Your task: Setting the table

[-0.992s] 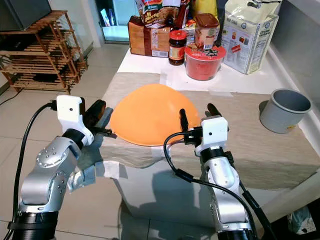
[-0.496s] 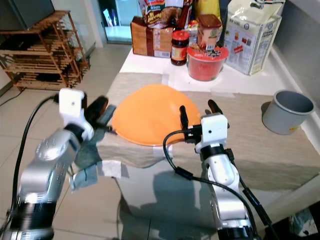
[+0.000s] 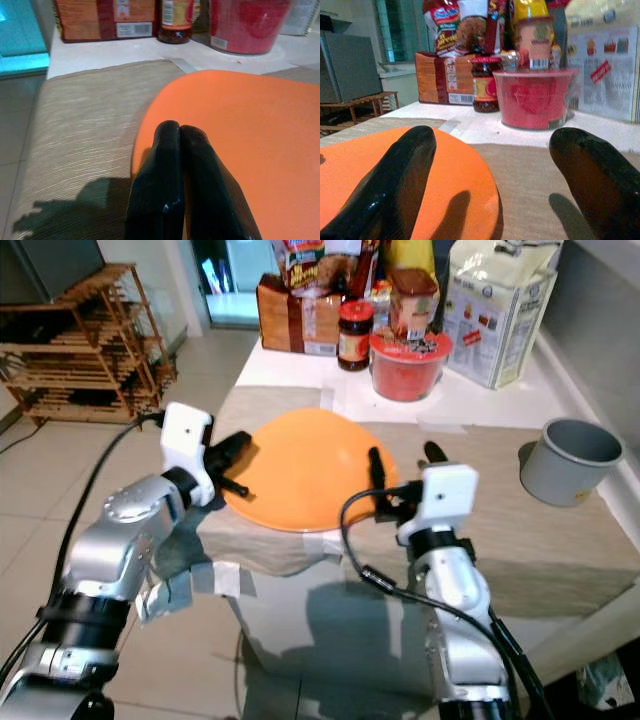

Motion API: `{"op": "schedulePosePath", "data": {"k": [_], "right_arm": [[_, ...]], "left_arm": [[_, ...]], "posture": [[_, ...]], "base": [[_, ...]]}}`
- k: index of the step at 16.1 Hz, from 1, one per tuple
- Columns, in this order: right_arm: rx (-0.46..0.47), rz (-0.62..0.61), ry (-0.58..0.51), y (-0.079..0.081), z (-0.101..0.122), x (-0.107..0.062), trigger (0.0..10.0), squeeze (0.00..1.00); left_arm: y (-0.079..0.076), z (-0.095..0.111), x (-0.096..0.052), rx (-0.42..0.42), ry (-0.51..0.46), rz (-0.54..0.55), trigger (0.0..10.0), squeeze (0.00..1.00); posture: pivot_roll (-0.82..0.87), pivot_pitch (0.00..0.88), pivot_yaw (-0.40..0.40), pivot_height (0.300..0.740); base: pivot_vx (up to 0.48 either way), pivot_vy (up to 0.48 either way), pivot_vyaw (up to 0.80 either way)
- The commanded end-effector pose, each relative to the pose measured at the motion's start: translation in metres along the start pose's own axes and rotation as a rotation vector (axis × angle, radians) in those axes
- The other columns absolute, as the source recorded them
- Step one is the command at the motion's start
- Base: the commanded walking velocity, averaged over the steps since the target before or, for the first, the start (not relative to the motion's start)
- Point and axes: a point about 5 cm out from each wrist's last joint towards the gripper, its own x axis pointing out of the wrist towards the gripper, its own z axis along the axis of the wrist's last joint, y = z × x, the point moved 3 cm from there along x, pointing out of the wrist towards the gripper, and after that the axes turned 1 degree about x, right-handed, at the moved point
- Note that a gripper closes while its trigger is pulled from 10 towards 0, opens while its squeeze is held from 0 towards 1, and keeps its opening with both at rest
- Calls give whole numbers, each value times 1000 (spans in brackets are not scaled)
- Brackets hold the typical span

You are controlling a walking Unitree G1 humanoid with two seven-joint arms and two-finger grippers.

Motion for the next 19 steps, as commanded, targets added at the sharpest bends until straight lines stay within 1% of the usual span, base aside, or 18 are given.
{"op": "schedulePosePath", "data": {"k": [1, 2, 4, 5, 6, 7, 8, 9, 10, 11, 13, 14, 15, 18, 19], "right_arm": [[83, 0, -8, 0, 9, 3, 10000, 0], [156, -14, 15, -1, 9, 3, 10000, 0], [202, -10, 32, -1, 9, 4, 10000, 0], [203, -7, 34, -1, 10, 4, 10000, 0], [158, 3, 30, 0, 12, 4, 10000, 0], [113, 6, 22, 0, 14, 3, 10000, 0], [30, 7, 4, -1, 15, 1, 10000, 0], [-12, 12, -2, -1, 15, 0, 10000, 0], [-60, 7, 4, -3, 10, -2, 10000, 0], [-110, 2, 11, -4, 5, -5, 10000, 0], [-150, 13, 16, -1, 0, -5, 10000, 0], [-151, 16, 17, -1, -1, -5, 10000, 0], [-154, 19, 17, 1, -3, -3, 10000, 0], [-160, 22, 8, 2, -4, -2, 10000, 0], [-161, 21, 0, 3, -3, 0, 10000, 0]], "left_arm": [[3, 9, 5, 28, -11, -20, 10000, 0], [3, 11, 7, 40, -7, -36, 10000, 0], [2, 15, 9, 46, -8, -55, 10000, 0], [2, 16, 10, 48, -10, -58, 10000, 0], [6, 22, 10, 58, -25, -44, 10000, 0], [9, 23, 9, 56, -33, -27, 10000, 0], [15, 25, 6, 62, -54, 18, 10000, 0], [17, 27, 2, 66, -67, 34, 10000, 0], [17, 29, -7, 39, -96, 46, 10000, 1000], [17, 27, -17, 17, -111, 72, 10000, 1000], [9, 15, -24, 5, -89, 83, 10000, 1000], [6, 11, -26, -15, -82, 86, 10000, 1000], [2, 7, -29, -10, -80, 98, 10000, 1000], [0, 8, -34, -27, -77, 98, 10000, 1000], [-1, 8, -35, -51, -73, 93, 10000, 1000]], "posture": [[-114, 0, 82, 736], [-117, 0, 83, 736], [-118, 0, 84, 736], [-117, 0, 86, 736], [-117, 0, 87, 736], [-116, 0, 89, 736], [-116, 0, 91, 736], [-117, 0, 92, 736], [-114, 0, 91, 736], [-102, 0, 86, 736], [-91, 0, 80, 736], [-87, 0, 75, 736], [-84, 0, 72, 736], [-79, 0, 71, 736], [-79, 0, 74, 736]], "base": [[0, 0, 0], [0, 0, 0], [0, 0, 0], [0, 0, 0], [0, 0, 0], [0, 0, 0], [0, 0, 0], [0, 0, 0], [0, 0, 0], [0, 0, 0], [0, 0, 0], [0, 0, 0], [0, 0, 0], [0, 0, 0], [0, 0, 0]]}}
